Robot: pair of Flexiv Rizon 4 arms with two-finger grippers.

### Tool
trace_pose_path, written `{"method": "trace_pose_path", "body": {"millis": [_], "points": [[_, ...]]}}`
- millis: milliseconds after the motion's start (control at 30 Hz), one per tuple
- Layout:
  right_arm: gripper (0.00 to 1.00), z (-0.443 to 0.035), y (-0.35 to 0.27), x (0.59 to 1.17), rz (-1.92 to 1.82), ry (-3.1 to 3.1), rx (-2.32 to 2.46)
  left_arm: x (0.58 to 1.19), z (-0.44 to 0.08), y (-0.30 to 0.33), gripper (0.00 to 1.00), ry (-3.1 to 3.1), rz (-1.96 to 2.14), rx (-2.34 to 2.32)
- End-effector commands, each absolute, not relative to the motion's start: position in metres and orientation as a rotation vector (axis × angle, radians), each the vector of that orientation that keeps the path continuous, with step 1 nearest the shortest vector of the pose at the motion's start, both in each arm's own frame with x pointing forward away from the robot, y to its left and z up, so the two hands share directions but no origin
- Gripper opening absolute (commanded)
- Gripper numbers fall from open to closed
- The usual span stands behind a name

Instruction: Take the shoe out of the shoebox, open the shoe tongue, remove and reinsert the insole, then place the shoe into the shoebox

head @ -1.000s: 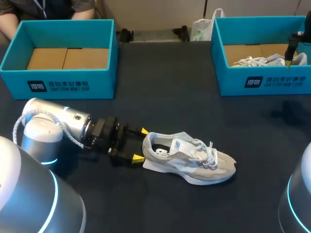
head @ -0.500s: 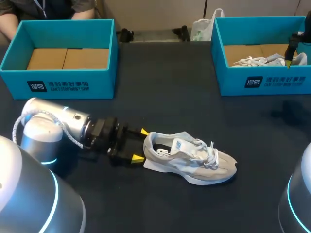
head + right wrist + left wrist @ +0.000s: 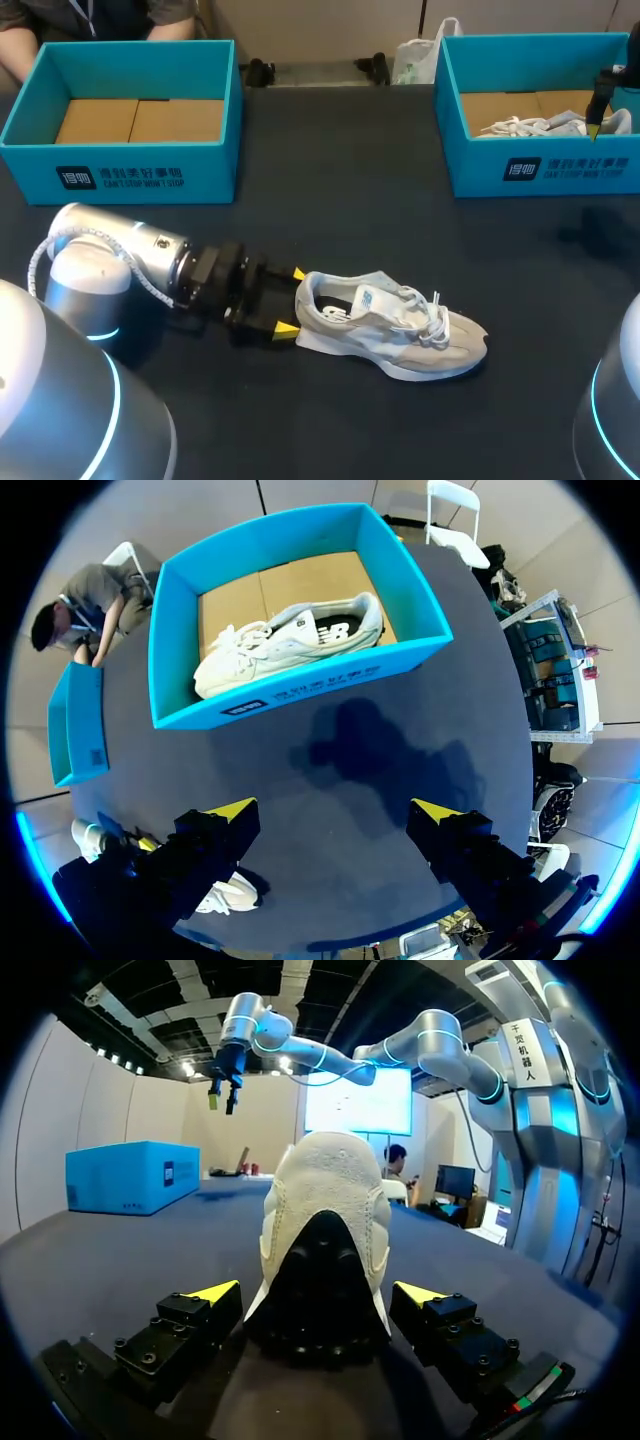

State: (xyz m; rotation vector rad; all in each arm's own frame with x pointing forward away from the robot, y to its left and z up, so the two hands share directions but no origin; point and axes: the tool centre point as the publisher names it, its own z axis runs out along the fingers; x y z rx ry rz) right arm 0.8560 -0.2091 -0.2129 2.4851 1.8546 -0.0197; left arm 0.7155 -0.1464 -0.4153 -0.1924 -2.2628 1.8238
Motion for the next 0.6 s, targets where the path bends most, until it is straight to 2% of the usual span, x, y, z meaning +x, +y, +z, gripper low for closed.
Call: {"method": "trace_pose_path", "body": {"millis": [33, 600], "points": [[1.00, -0.213, -0.209, 0.855, -0.018, 1.852, 2.485, 0.713, -0.415, -0.151, 1.00, -2.269, 1.817, -0.189], [1.00, -0.213, -0.209, 0.855, -0.018, 1.852, 2.485, 0.705, -0.416, -0.166, 1.00, -2.232, 1.815, -0.186]]}}
